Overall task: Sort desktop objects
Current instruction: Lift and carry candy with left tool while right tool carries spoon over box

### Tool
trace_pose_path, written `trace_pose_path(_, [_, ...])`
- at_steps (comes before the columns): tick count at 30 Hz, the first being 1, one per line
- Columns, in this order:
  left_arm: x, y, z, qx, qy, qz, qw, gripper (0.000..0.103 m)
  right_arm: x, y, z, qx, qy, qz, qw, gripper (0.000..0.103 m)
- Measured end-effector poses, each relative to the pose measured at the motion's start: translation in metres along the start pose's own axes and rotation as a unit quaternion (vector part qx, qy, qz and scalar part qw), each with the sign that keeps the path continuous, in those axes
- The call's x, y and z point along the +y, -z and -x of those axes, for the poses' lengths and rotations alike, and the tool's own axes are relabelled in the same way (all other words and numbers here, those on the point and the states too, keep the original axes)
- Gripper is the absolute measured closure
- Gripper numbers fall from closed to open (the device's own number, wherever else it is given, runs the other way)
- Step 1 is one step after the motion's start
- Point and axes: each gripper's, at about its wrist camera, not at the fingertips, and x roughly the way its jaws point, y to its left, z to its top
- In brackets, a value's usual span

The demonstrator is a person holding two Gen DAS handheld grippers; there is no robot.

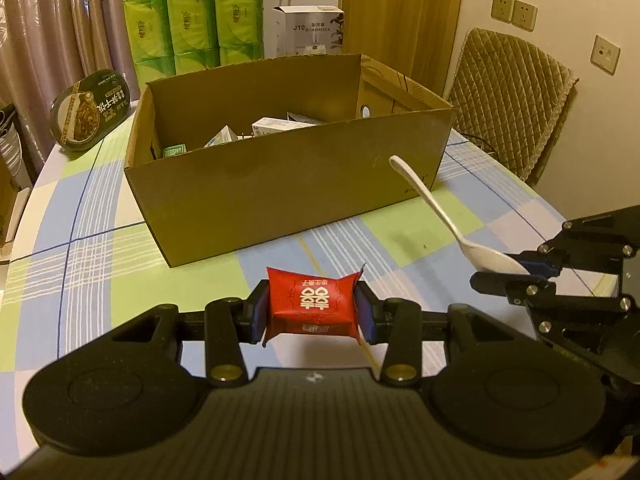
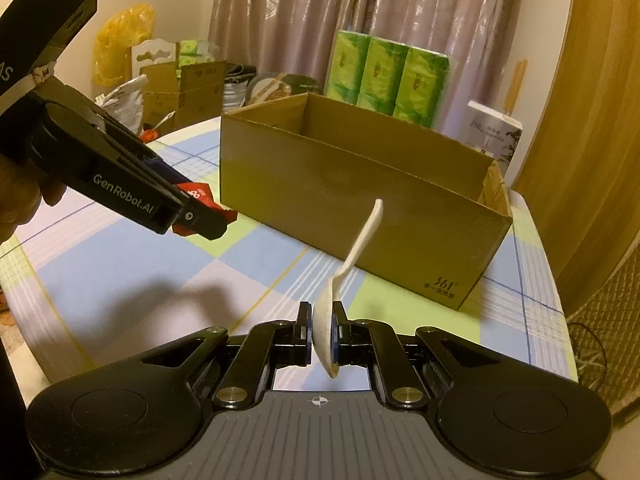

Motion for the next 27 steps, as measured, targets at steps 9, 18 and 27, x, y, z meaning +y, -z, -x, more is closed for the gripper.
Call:
trace_pose_path(9, [0.002,0.0,0.0,-0.003,0.001,0.001,1.0,0.065,0.002,-0.001,0.004,-0.018,0.005,0.008,1.0,0.098])
trace_pose_path(18, [0.004,-0.009,0.006,-0.017,0.001,0.003,0.9998,0.065,-0.001,-0.012,0.011,-0.045,0.009,0.01,0.999,0.098])
trace_pose_path(27, [0.003,-0.037,0.01,-0.044,-0.003,-0.002,0.999,0.065,-0.025,-0.042,0.012,-0.077,0.024,0.002,0.997,0.098])
